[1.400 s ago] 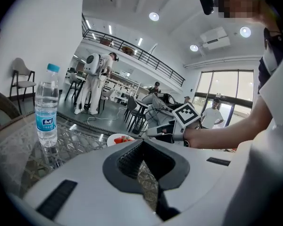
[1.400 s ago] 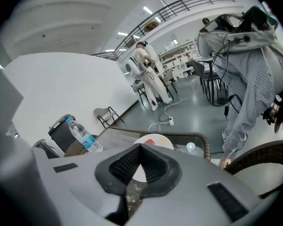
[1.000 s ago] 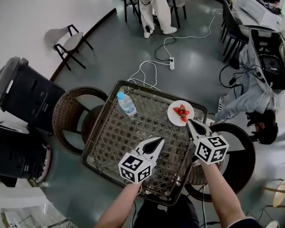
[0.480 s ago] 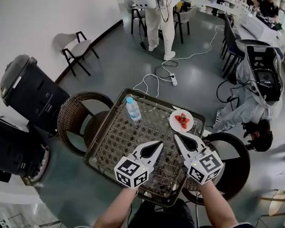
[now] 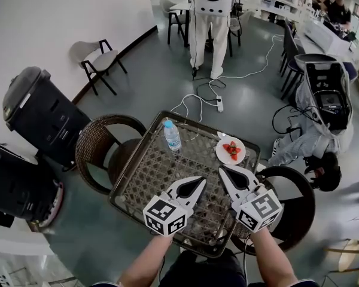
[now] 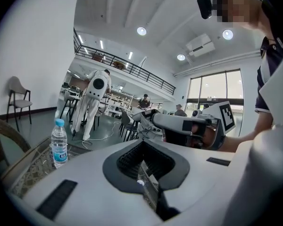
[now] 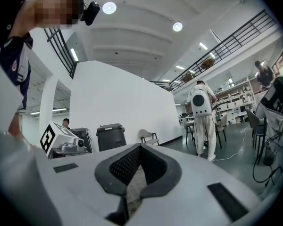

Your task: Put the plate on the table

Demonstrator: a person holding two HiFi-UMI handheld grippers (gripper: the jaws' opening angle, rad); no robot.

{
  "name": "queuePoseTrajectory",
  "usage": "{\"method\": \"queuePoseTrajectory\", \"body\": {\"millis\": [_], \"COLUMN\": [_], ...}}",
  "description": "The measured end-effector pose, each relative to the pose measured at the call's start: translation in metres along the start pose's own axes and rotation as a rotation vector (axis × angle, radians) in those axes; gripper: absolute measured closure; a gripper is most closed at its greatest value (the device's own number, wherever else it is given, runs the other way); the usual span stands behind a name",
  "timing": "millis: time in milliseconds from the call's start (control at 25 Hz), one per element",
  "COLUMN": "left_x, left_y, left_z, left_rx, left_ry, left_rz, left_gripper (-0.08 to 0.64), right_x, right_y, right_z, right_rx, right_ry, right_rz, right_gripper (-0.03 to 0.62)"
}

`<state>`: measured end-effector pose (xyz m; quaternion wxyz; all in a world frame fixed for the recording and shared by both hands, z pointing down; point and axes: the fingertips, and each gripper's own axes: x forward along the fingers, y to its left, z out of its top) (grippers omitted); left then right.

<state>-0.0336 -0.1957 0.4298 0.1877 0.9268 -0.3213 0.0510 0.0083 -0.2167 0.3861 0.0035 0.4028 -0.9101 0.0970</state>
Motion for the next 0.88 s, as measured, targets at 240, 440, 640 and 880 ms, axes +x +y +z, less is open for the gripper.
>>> {"method": "queuePoseTrajectory", "body": {"millis": [240,440,640,880], "left_x": [0.000,-0.003,-0.002,-0.005], "left_y": [-0.004,-0.007,-0.007,-0.012], "left_z": [0.003,0.005,0.004,0.005], "left_rx": [0.007,0.009,0.014,0.013], "left_ry": [0.001,0.003,0.000,0.002], "left_rz": [-0.009,-0.011,-0.012,-0.013], "left_gripper": [0.554,0.554,0.554,0.554], "right_x": [-0.004,-0.007,-0.008,-0.012], "right_y": [-0.001,-0.001,-0.004,-0.001], "right_z": [0.001,0.003,0.001,0.003], "right_rx": [-0.002,0.005,0.007,0.011], "right_ry": [0.003,0.005,-0.001,0.001], "right_rz": [-0.007,-0.015,-0.021,-0.026], "right_gripper": [0.589,0.589,0.588,0.589]}}
